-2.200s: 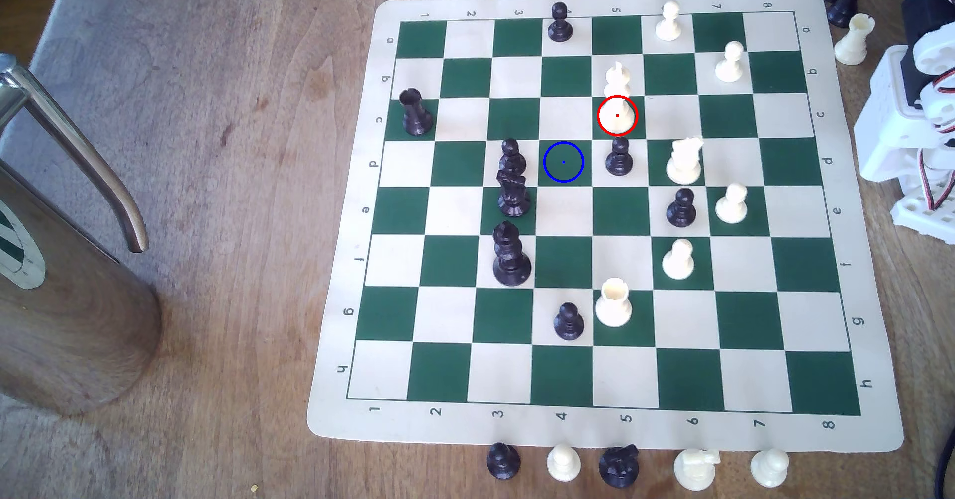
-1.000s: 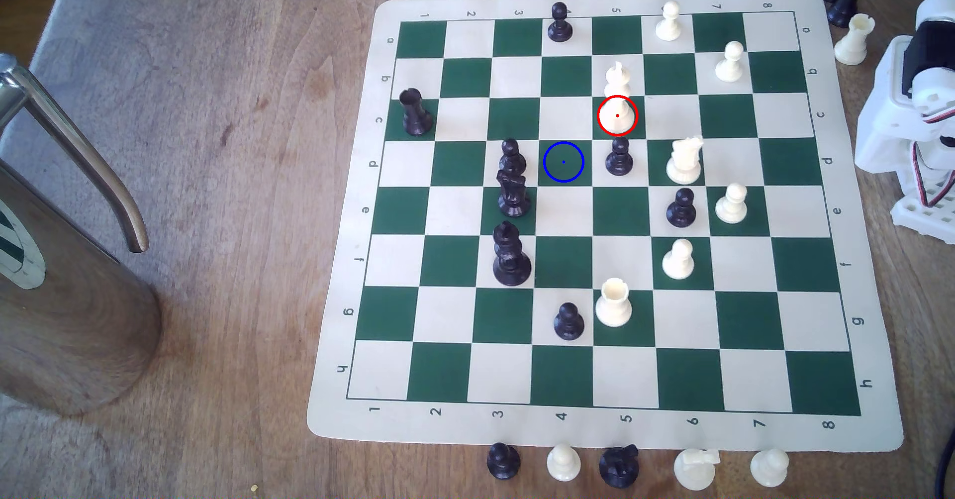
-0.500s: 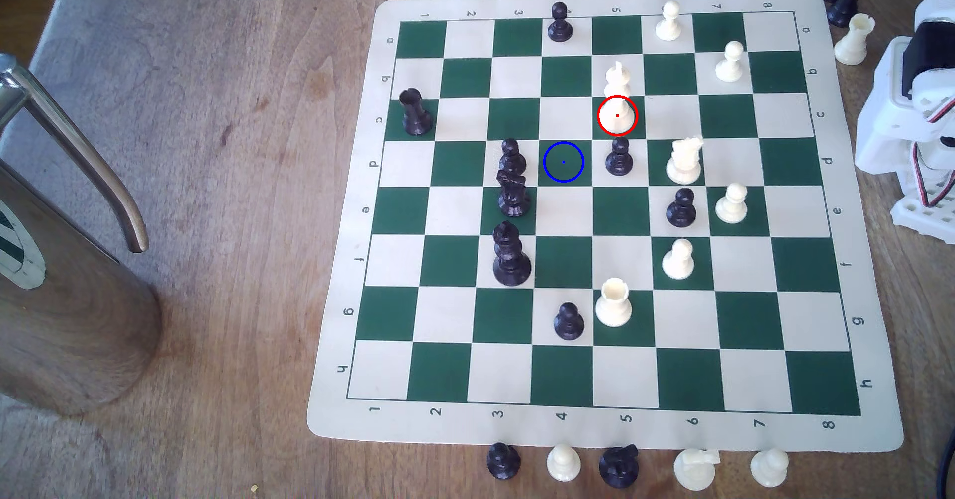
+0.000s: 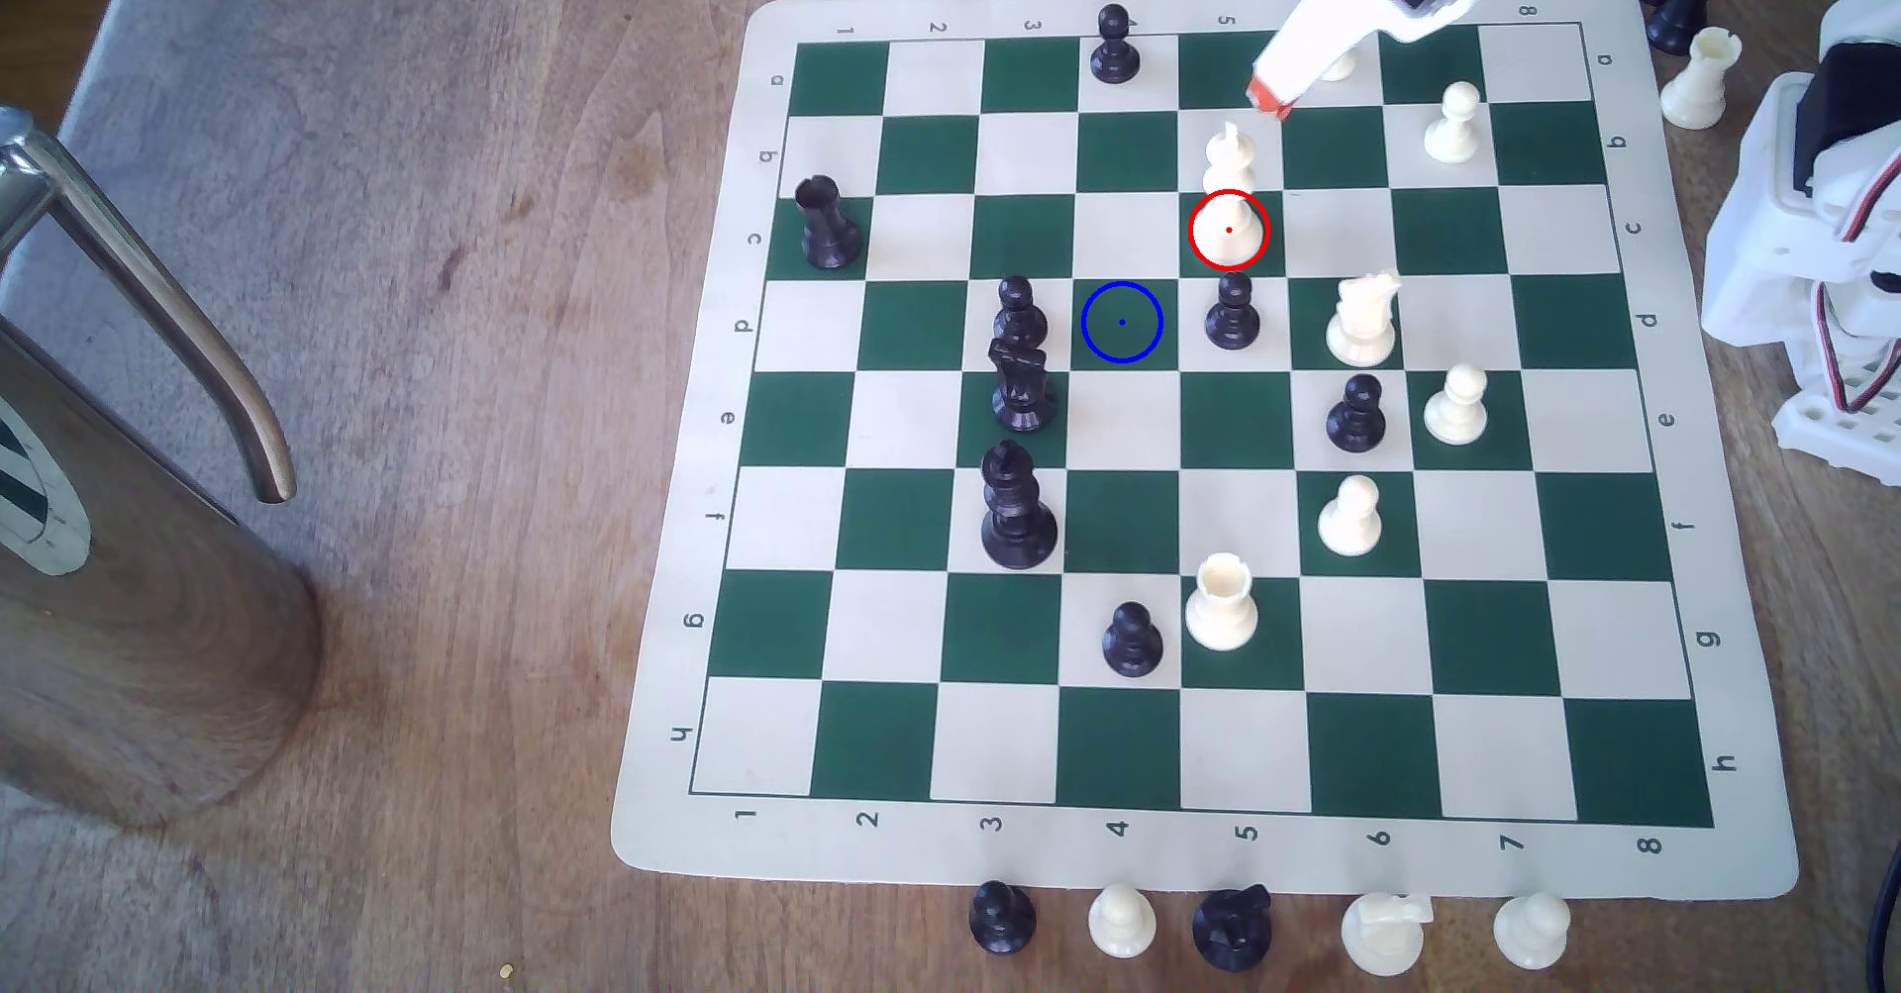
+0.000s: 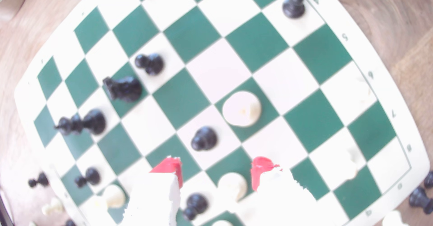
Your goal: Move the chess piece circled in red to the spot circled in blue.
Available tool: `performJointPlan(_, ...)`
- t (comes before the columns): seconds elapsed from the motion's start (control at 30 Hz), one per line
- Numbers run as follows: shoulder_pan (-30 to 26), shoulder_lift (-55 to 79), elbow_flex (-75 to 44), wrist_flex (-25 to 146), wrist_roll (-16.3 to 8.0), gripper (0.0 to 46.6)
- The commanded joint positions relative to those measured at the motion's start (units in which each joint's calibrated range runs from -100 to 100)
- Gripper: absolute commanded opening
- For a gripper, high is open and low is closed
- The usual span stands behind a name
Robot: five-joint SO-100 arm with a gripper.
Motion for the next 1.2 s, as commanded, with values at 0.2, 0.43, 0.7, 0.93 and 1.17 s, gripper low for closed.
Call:
performJointPlan(0.2,1.03,16.18,-11.09,-2.12,0.34,15.7)
performJointPlan(0.43,1.57,21.01,-11.09,-5.89,0.49,16.0)
performJointPlan(0.7,2.43,25.43,-9.01,-9.17,0.88,15.4)
performJointPlan(0.93,2.28,26.87,-8.28,-9.41,1.12,15.0)
performJointPlan(1.17,0.87,28.48,-6.74,-9.66,1.27,13.8)
